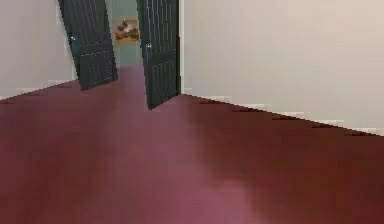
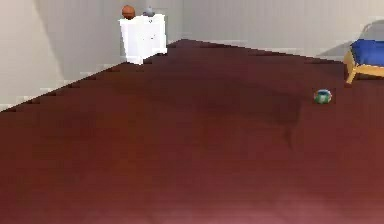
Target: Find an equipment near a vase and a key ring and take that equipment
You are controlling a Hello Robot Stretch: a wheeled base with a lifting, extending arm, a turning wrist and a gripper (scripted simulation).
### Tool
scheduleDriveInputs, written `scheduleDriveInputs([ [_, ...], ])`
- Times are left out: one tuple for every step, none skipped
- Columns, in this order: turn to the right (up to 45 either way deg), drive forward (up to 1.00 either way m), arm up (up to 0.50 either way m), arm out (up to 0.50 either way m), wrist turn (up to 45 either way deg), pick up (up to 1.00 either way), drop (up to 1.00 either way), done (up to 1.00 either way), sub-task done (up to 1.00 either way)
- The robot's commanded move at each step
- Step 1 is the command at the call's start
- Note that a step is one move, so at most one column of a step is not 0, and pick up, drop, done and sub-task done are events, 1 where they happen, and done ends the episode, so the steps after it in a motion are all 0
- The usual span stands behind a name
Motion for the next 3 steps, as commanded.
scheduleDriveInputs([
  [45.0,0.00,0.00,0.00,0.0,0.00,0.00,0.00,0.00],
  [33.0,0.00,0.00,0.00,0.0,0.00,0.00,0.00,0.00],
  [0.0,1.00,0.00,0.00,0.0,0.00,0.00,0.00,0.00],
])
